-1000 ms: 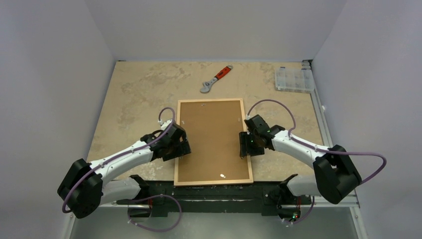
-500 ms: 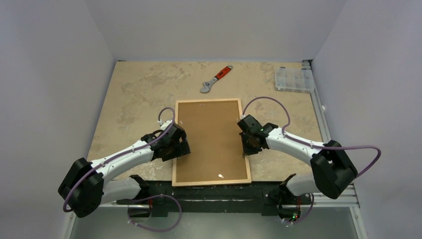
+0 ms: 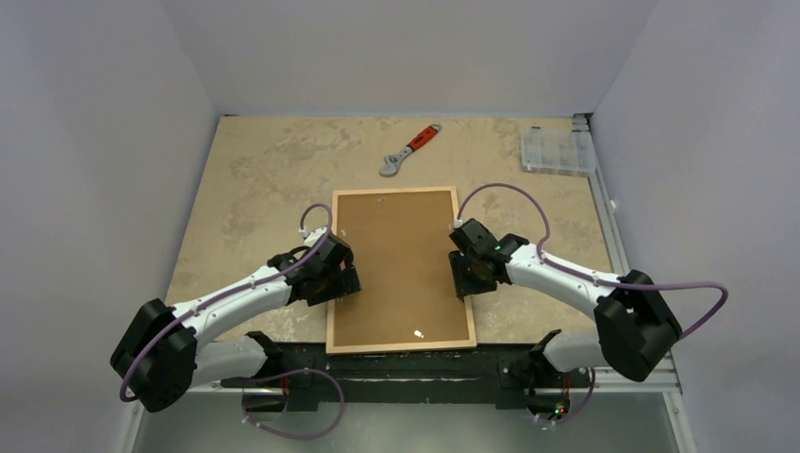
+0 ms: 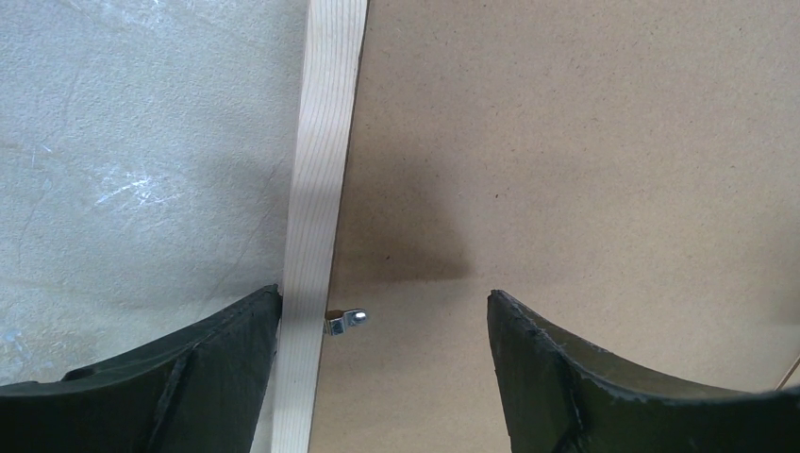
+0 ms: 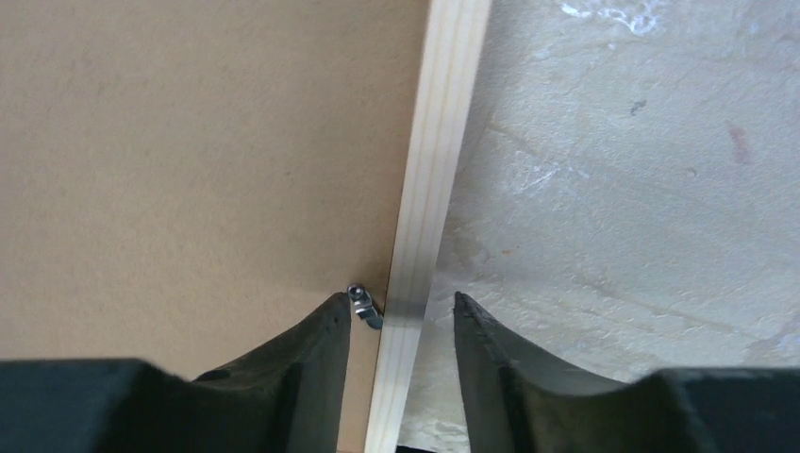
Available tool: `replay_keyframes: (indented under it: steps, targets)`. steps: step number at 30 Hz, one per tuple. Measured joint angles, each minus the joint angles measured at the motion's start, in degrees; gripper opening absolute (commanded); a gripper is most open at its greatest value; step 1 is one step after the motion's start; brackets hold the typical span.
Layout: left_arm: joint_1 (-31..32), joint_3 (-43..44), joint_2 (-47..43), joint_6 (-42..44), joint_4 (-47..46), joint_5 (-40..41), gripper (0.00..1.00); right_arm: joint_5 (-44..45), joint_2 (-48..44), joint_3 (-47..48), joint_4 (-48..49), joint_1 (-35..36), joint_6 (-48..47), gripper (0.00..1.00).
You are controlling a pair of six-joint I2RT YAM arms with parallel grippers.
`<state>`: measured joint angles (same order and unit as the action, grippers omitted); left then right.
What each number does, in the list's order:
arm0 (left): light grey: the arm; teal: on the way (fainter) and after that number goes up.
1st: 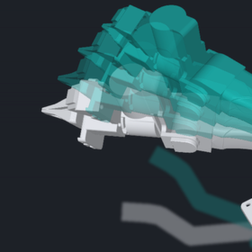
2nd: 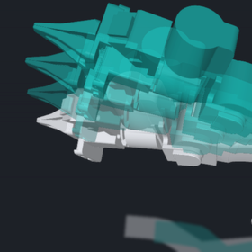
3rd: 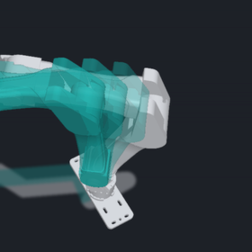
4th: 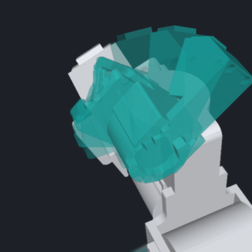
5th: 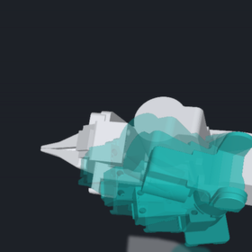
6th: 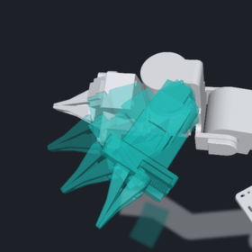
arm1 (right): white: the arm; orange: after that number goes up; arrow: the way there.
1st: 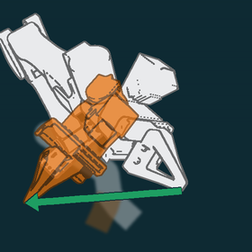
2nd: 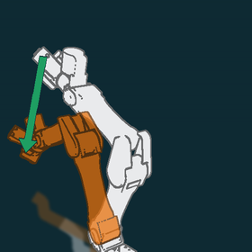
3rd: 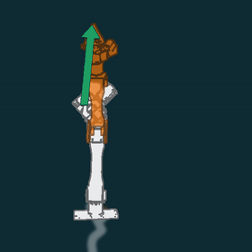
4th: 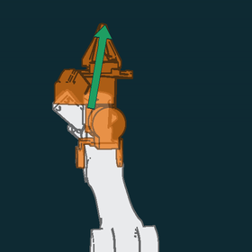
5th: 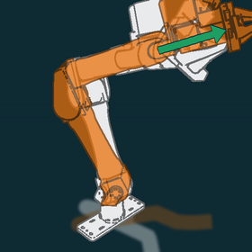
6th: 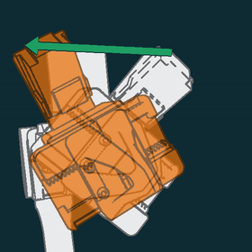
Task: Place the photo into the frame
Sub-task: Install the photo frame at the center of the board.
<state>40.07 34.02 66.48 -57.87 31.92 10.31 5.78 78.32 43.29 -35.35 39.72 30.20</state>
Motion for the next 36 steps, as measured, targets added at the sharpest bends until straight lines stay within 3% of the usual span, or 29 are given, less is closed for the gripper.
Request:
replay_keyframes:
  steps: [4,9,14,19,22,28,29,35,36]
  targets:
    - [0.00,0.04,0.02,0.00,0.07,0.00,0.78,-0.87,-3.26,0.00,-1.25,0.63,-0.87,0.62]
    - [0.00,0.26,0.37,0.00,0.17,0.02,0.78,-1.46,-3.76,0.00,-1.29,0.74,-1.38,0.61]
    - [0.00,0.28,0.85,0.00,0.35,0.02,0.78,-1.49,-0.02,0.00,-1.40,1.77,-1.38,0.47]
    - [0.00,0.39,0.94,0.00,0.39,0.07,0.78,-0.55,1.22,0.28,-1.33,3.10,-1.18,0.14]
    - [0.00,0.52,0.96,0.00,0.50,0.28,0.78,0.61,1.22,0.52,-2.78,2.99,-1.03,0.01]
    - [0.00,0.59,1.05,0.02,0.52,0.39,0.78,1.18,1.14,0.63,-3.17,3.19,-0.15,0.00]
    - [0.00,0.59,1.03,0.02,0.52,0.39,0.78,1.16,1.11,0.66,-3.17,3.21,-0.17,0.01]
    - [-0.52,0.74,1.03,0.17,0.74,0.13,0.78,-1.09,-0.22,0.55,-2.40,3.26,-0.87,0.77]
    - [-0.85,0.90,1.03,0.20,0.87,-0.11,0.78,-1.84,-1.03,0.55,-2.08,3.30,-1.07,0.82]
